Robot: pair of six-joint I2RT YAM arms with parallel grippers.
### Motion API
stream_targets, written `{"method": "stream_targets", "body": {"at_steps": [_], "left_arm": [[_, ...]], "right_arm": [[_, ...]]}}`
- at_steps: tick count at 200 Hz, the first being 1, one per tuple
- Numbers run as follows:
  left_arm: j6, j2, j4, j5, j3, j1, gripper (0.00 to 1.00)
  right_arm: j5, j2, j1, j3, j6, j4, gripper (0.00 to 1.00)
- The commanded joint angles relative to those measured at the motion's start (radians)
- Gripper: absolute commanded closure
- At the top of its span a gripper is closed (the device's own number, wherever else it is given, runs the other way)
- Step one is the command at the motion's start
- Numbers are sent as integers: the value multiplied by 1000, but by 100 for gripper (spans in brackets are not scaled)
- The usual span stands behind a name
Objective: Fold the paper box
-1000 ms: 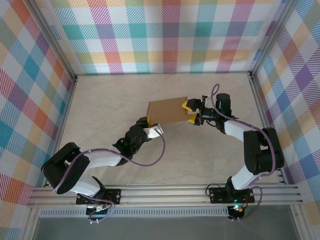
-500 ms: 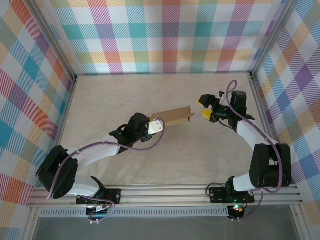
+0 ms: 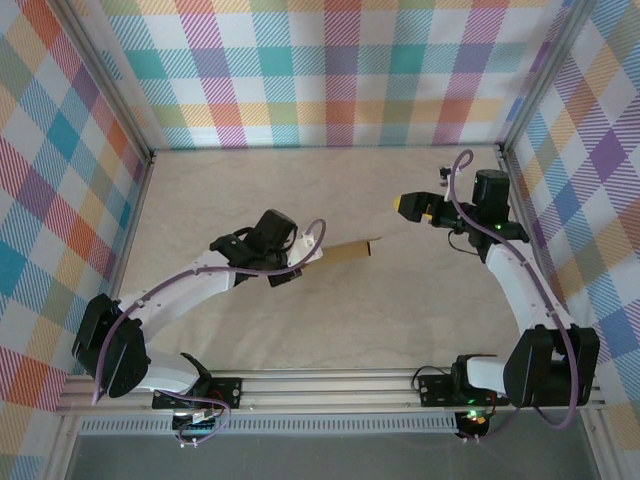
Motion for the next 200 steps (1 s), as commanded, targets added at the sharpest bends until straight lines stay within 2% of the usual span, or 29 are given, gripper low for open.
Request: {"method": "stream_targets", "body": {"at_steps": [1,18,40,69,88,104,118,128,200], "left_arm": [[3,-3,-117,106,45,23,75],[15,30,-194,174,96,35,74],[15,87,-319,251,181,58,74],[45,126,-393,279,232,79,74],[65,154,-444,281,266,85,74],[72,177,-475,277,285,86,74],[79,187,-479,272,286,86,74],[85,193,-478,271,288,86,74],[113,226,-484,281,315,88,74]], "right_arm": [[-81,-47,7,17,-195,-56,5],[-114,-76,39,29,-327,-144,5],[-81,-156,132,18,-658,-294,7],[-61,-220,169,7,-859,-372,17],[-56,-200,179,56,-945,-460,28],[-6,-152,194,109,-1014,-551,38],[65,-99,211,167,-1060,-624,57],[106,-63,223,206,-1090,-681,65],[242,104,312,319,-1145,-788,67]]}}
